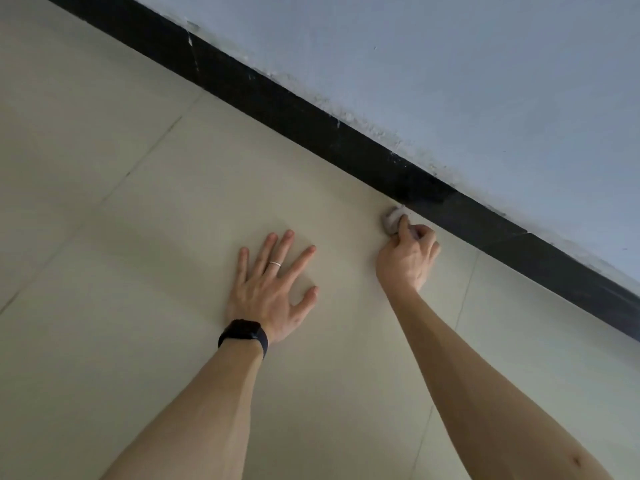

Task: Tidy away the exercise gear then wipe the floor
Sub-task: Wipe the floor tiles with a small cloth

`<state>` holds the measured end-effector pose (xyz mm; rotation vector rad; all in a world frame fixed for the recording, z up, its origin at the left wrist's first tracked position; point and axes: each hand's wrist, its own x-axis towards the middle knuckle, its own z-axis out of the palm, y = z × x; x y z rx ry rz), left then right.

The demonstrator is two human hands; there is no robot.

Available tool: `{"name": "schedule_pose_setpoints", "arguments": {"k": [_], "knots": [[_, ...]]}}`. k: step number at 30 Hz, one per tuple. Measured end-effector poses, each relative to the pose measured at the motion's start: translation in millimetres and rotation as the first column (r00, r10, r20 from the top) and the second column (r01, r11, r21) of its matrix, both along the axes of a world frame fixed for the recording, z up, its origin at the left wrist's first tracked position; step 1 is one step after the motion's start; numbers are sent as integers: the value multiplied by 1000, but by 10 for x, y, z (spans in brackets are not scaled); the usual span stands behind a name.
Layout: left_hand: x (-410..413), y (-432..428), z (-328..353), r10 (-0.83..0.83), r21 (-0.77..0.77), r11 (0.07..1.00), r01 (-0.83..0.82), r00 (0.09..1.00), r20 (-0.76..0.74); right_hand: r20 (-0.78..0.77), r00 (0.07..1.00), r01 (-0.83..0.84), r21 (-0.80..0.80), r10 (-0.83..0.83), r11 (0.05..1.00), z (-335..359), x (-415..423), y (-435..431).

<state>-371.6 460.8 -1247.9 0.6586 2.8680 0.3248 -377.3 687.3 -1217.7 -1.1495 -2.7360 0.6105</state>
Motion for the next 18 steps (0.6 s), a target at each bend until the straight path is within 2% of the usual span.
{"name": "schedule_pose_setpoints", "arguments": {"k": [1, 3, 5, 6, 7, 9, 10, 11, 12, 13, 14, 16, 17, 18], "knots": [[-1, -2, 18, 5, 4, 1000, -5, 1000, 9, -67, 981, -183, -25, 181, 983, -5, -28, -161], [-18, 16, 78, -10, -1, 1000, 11, 999, 53, -99, 826, -555, 19, 554, 831, -48, 16, -382], [-41, -33, 164, -48, 13, 999, 47, 993, 108, -28, 664, -742, 100, 747, 663, -69, 64, -341], [-81, -108, 210, -57, 25, 998, 55, 991, 125, 17, 671, -738, 121, 742, 664, -62, 36, -236], [-156, -222, 258, -49, 24, 999, 47, 992, 116, 55, 747, -663, 135, 662, 736, -64, -12, -113], [-356, -530, 329, 34, -29, 999, -32, 998, 51, 105, 935, -351, 135, 339, 926, -53, -155, 77], [-460, -700, 338, 75, -81, 994, -72, 997, 25, 125, 973, -210, 120, 195, 970, -46, -210, 70], [-561, -838, 332, 92, -134, 987, -89, 996, 17, 129, 983, -143, 102, 129, 984, -55, -256, -12], [-641, -942, 310, 97, -167, 982, -91, 995, 25, 110, 982, -160, 77, 151, 984, -56, -280, -140], [-687, -1008, 267, 105, -174, 980, -97, 994, 38, 58, 968, -249, 53, 246, 967, -73, -264, -277], [-721, -1040, 214, 126, -164, 980, -117, 991, 47, -13, 914, -403, 57, 405, 913, -100, -237, -381], [-722, -1063, 128, 183, -123, 976, -178, 982, 35, -27, 704, -700, 143, 710, 700, -153, -174, -433], [-709, -1066, 95, 199, -107, 975, -196, 980, 22, -2, 612, -772, 214, 791, 598, -184, -217, -356], [-696, -1058, 84, 197, -103, 976, -194, 980, 15, 22, 597, -773, 284, 802, 567, -190, -289, -249]]}}
